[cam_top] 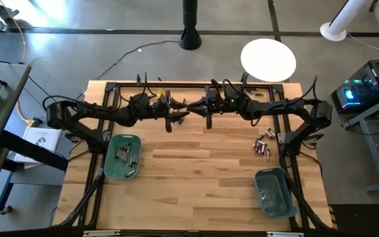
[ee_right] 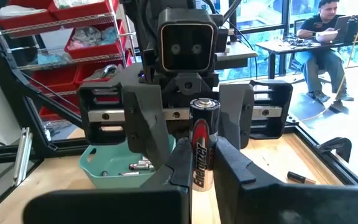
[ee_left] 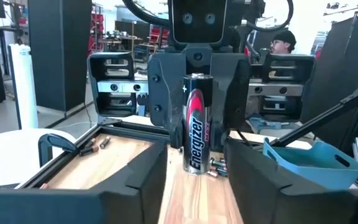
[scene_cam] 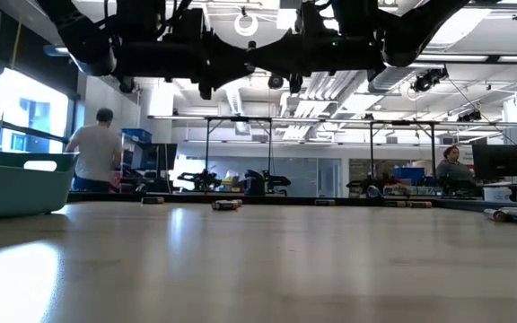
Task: Sort batteries
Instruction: Put the silver battery into the green bin
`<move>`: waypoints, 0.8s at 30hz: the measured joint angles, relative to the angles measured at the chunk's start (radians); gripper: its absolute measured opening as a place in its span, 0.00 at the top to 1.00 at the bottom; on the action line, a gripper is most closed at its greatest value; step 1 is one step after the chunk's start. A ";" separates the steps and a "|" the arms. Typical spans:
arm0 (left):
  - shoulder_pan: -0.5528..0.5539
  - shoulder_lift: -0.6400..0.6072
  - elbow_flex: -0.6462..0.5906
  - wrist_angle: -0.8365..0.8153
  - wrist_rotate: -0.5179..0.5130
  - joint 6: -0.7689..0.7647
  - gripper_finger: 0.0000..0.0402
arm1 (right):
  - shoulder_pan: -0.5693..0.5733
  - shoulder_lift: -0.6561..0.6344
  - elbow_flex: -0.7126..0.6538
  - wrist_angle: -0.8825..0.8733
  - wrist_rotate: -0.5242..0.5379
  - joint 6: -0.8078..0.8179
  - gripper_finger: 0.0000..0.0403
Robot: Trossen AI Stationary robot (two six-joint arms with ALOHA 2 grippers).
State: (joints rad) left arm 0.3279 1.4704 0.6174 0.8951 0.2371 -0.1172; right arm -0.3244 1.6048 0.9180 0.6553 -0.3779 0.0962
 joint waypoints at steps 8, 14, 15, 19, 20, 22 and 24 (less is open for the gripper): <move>0.000 -0.002 0.000 0.001 0.003 0.017 0.83 | 0.004 0.000 0.000 0.013 -0.017 0.011 0.96; -0.002 -0.002 -0.002 0.018 0.003 0.023 0.93 | 0.005 -0.001 0.000 0.020 -0.018 0.030 0.93; -0.002 -0.002 -0.002 0.021 0.003 0.024 0.93 | 0.005 -0.001 0.000 0.021 -0.019 0.032 0.92; -0.002 -0.002 -0.002 0.021 0.004 0.026 0.94 | 0.006 -0.001 0.000 0.021 -0.019 0.037 0.89; -0.002 -0.002 -0.002 0.021 0.005 0.026 0.94 | 0.006 -0.001 0.001 0.020 -0.020 0.038 0.88; -0.002 -0.001 -0.002 0.021 0.010 0.027 0.94 | 0.006 -0.001 0.001 0.018 -0.021 0.044 0.86; -0.002 -0.001 -0.002 0.021 0.010 0.027 0.94 | 0.006 -0.001 0.001 0.017 -0.021 0.047 0.84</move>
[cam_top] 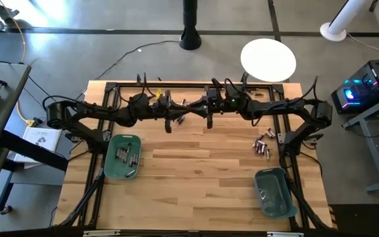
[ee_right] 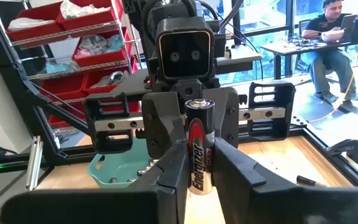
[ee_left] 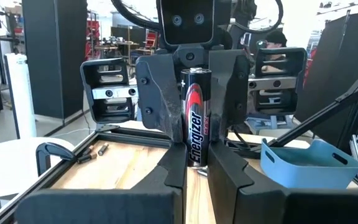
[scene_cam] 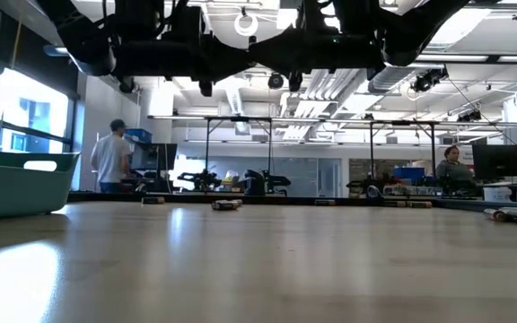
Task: Sort batteries
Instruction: Put the silver battery into the green bin
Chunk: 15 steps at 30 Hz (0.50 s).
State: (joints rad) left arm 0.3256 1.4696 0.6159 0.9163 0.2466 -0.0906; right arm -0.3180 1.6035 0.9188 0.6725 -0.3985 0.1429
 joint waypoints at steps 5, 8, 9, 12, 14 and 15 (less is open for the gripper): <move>0.000 0.001 0.000 -0.005 -0.001 0.005 0.94 | -0.001 0.000 0.000 0.000 -0.004 0.036 0.74; 0.000 0.001 0.000 -0.010 -0.004 0.004 0.94 | -0.001 0.000 0.000 0.000 -0.004 0.036 0.66; 0.000 0.001 0.000 -0.016 -0.005 0.002 0.94 | -0.001 0.000 0.000 0.000 -0.003 0.036 0.63; 0.000 0.001 0.002 -0.046 -0.005 -0.001 0.94 | -0.004 0.000 0.000 0.000 0.001 0.015 0.56; 0.000 0.001 0.002 -0.080 -0.005 -0.005 0.94 | -0.011 -0.003 0.000 0.001 0.003 -0.005 0.53; 0.000 0.001 0.002 -0.099 -0.005 -0.005 0.94 | -0.016 -0.006 0.000 0.001 0.006 -0.012 0.52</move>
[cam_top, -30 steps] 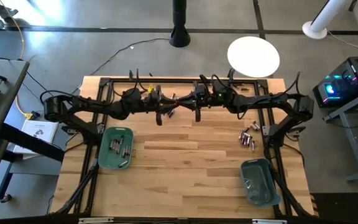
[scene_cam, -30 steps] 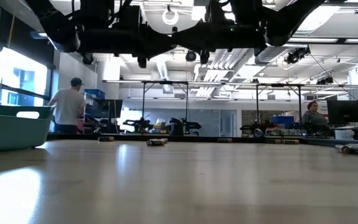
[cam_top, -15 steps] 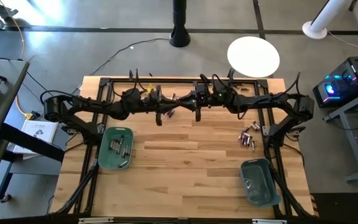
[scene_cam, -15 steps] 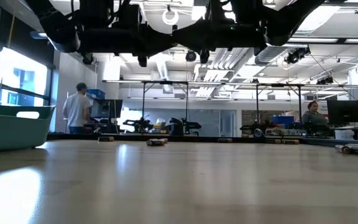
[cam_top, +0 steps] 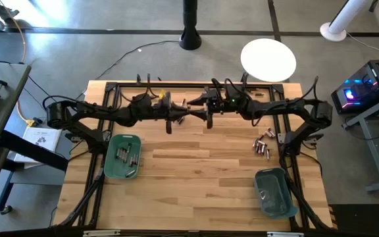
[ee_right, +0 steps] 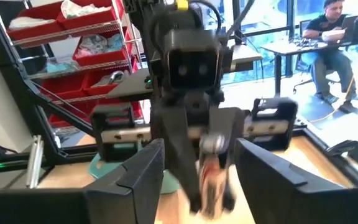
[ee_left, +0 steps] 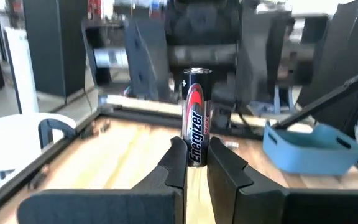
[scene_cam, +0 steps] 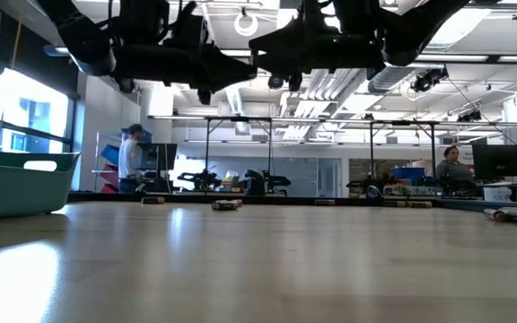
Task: Sort batteries
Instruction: Put the silver battery into the green bin
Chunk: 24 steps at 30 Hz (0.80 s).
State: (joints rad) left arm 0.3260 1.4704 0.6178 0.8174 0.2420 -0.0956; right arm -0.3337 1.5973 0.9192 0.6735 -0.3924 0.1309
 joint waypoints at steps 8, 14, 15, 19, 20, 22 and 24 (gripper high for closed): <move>-0.016 -0.051 0.000 -0.249 -0.095 0.021 0.94 | -0.054 -0.064 0.000 -0.009 0.049 -0.025 0.51; -0.073 -0.276 0.022 -0.806 -0.284 -0.025 0.95 | -0.081 -0.096 0.000 -0.052 0.050 -0.079 0.51; -0.090 -0.315 0.039 -0.939 -0.317 -0.058 0.95 | -0.082 -0.095 0.000 -0.057 0.050 -0.087 0.51; -0.194 -0.433 0.130 -1.467 -0.414 -0.282 0.95 | -0.085 -0.071 0.000 -0.055 0.050 -0.158 0.51; -0.228 -0.451 0.153 -1.580 -0.417 -0.365 0.95 | -0.085 -0.062 0.000 -0.050 0.050 -0.180 0.51; -0.311 -0.477 0.189 -1.781 -0.405 -0.546 0.95 | -0.085 -0.040 0.000 -0.023 0.050 -0.215 0.51; -0.414 -0.493 0.208 -1.916 -0.356 -0.756 0.95 | -0.085 -0.021 0.000 0.010 0.050 -0.234 0.51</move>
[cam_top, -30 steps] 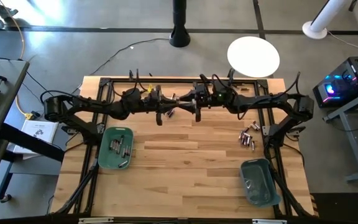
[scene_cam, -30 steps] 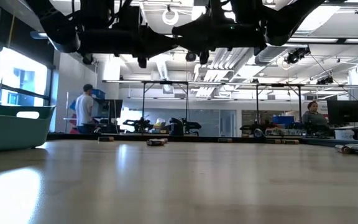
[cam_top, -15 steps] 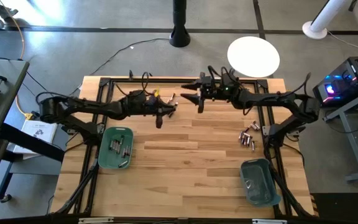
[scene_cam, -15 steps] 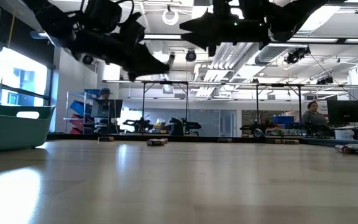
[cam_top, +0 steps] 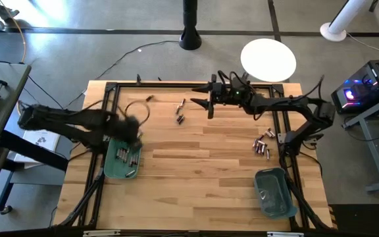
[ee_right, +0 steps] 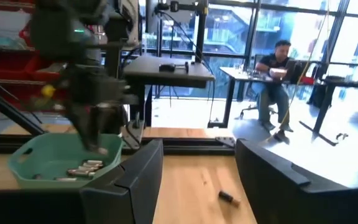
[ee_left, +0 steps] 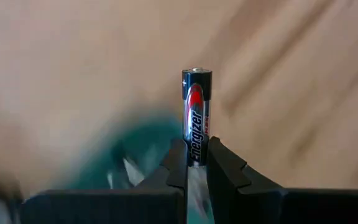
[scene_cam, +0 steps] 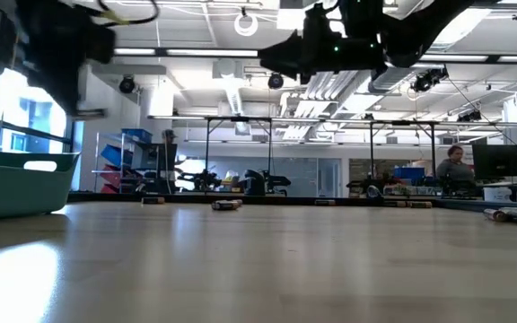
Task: Sort batteries
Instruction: Put the silver battery into the green bin
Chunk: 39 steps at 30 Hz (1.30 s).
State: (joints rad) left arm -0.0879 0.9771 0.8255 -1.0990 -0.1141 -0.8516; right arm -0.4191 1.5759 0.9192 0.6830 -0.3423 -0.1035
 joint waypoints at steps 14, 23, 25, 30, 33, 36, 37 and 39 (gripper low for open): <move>-0.439 0.042 -0.121 0.054 0.123 -0.873 0.95 | 0.000 0.049 0.000 0.023 -0.006 -0.053 0.51; -0.387 0.044 -0.243 0.142 0.217 -1.050 0.95 | 0.000 0.049 0.000 -0.039 -0.008 -0.065 0.51; -0.382 0.044 -0.264 0.172 0.220 -1.085 0.95 | -0.001 0.049 0.000 -0.052 -0.008 -0.066 0.51; -0.383 0.044 -0.323 0.243 0.280 -1.174 0.94 | -0.001 0.048 0.000 -0.098 -0.011 -0.055 0.51; -0.383 0.044 -0.344 0.269 0.293 -1.178 0.93 | -0.001 0.032 0.000 -0.165 -0.017 -0.055 0.51; -0.383 0.044 -0.349 0.269 0.294 -1.180 0.93 | 0.000 0.001 0.000 -0.247 -0.018 -0.058 0.51; -0.383 0.044 -0.349 0.269 0.294 -1.179 0.93 | 0.000 -0.008 0.000 -0.275 -0.019 -0.057 0.51; -0.383 0.044 -0.350 0.269 0.293 -1.174 0.91 | 0.001 -0.026 0.000 -0.314 -0.028 -0.055 0.51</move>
State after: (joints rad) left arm -0.4706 1.0210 0.4759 -0.8301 0.1789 -2.0257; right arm -0.4183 1.5496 0.9188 0.3694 -0.3706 -0.1585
